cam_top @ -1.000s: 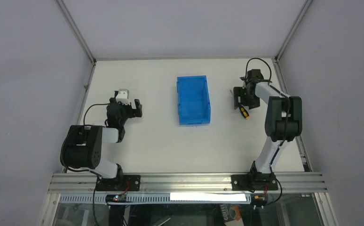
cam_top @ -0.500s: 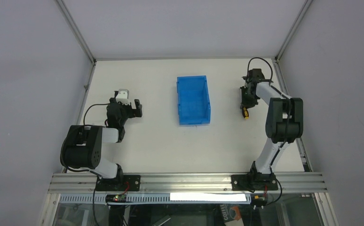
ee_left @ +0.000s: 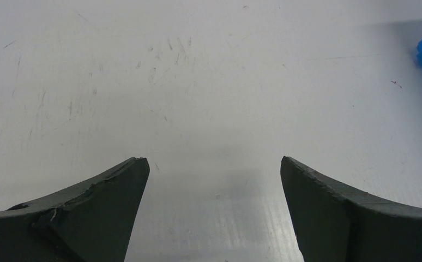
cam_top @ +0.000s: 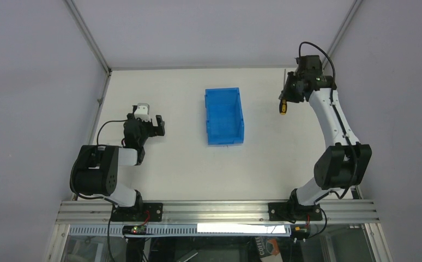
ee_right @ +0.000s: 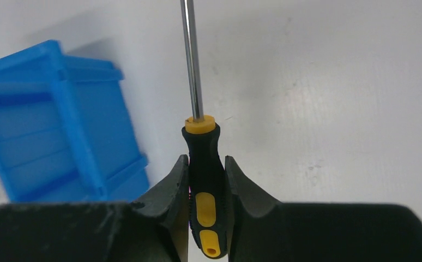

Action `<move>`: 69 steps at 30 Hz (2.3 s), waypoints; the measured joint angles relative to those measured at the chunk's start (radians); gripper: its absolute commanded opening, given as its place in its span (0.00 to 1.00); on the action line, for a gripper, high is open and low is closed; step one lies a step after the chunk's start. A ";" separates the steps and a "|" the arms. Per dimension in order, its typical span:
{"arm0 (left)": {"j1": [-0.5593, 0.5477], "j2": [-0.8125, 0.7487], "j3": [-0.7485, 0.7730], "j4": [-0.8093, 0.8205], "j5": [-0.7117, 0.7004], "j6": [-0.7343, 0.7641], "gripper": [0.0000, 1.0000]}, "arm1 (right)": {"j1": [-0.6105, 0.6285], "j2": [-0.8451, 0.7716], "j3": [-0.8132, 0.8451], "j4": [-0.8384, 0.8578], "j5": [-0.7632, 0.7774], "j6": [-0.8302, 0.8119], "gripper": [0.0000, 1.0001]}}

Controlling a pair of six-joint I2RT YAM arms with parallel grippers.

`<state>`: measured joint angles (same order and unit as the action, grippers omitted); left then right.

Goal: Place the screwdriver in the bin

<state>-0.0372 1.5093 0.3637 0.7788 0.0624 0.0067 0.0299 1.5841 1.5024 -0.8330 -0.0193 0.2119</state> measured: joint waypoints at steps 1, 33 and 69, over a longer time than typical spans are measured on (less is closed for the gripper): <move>0.000 0.000 0.000 0.000 0.000 0.000 0.99 | 0.016 -0.011 0.010 -0.007 -0.007 0.015 0.03; 0.000 0.000 0.000 0.000 0.000 0.000 0.99 | 0.584 0.224 -0.159 0.408 0.030 -0.034 0.36; 0.000 0.000 0.000 0.000 0.000 0.000 0.99 | 0.428 -0.065 -0.119 0.254 0.480 -0.012 0.99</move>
<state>-0.0372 1.5093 0.3637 0.7784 0.0624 0.0071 0.4576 1.5192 1.3834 -0.5789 0.4603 0.2001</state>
